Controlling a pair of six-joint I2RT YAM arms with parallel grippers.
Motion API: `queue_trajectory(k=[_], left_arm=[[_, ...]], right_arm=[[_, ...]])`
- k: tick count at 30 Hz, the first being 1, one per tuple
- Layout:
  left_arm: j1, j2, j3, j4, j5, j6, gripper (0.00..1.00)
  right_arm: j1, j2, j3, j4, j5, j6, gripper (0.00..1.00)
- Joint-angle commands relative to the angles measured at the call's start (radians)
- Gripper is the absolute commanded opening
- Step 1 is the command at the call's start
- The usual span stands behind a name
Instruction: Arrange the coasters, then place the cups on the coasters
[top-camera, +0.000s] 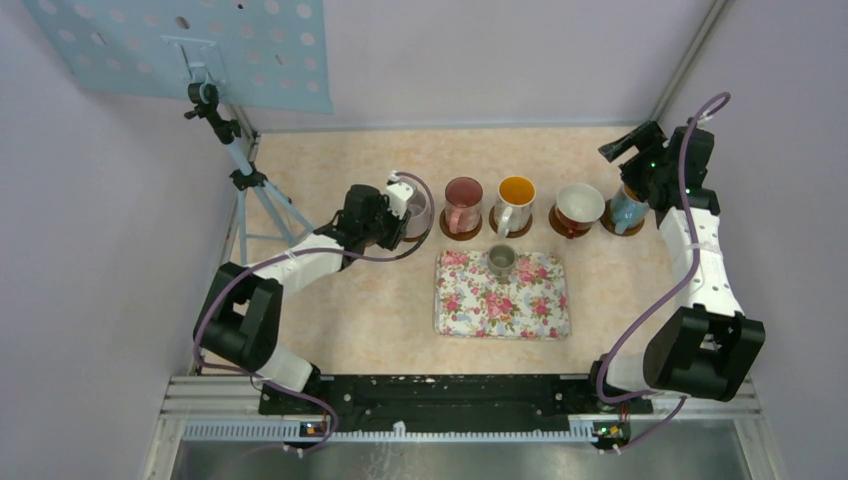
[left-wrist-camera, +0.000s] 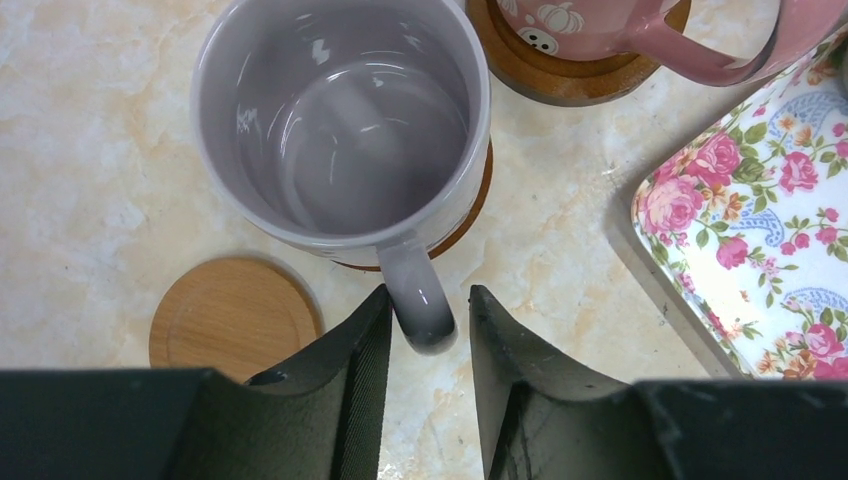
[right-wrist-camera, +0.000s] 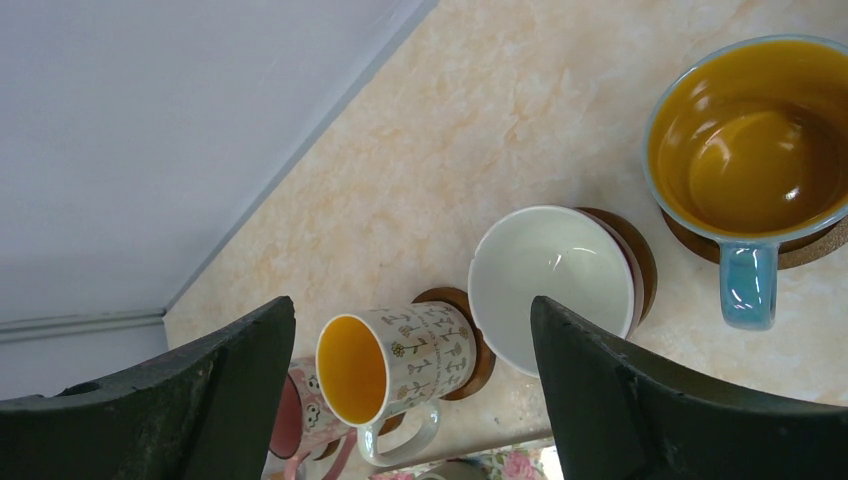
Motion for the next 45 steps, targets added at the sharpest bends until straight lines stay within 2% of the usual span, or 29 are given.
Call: queue_trajectory(k=[1,14,22,31,36,45], left_arm=[[-0.005,0.022,0.022,0.024,0.005,-0.011,0.38],[-0.005,0.042,0.054,0.014,0.042,-0.022,0.31],[-0.006,0.051,0.071,-0.001,0.038,-0.029,0.31],[-0.007,0.016,0.075,-0.022,0.024,-0.038,0.48],[-0.007,-0.034,0.120,-0.107,0.018,-0.047,0.58],[0.000,-0.151,0.164,-0.220,-0.026,-0.018,0.65]], right_arm=[[0.001,-0.031,0.008,0.035,-0.003,-0.001,0.86],[0.001,-0.042,0.000,0.034,0.001,0.003,0.86],[0.001,-0.041,0.000,0.036,0.002,0.002,0.86],[0.001,-0.040,-0.001,0.041,0.000,0.004,0.86],[0.001,-0.037,-0.001,0.043,-0.005,0.001,0.86],[0.001,-0.035,-0.010,0.049,-0.016,-0.006,0.86]])
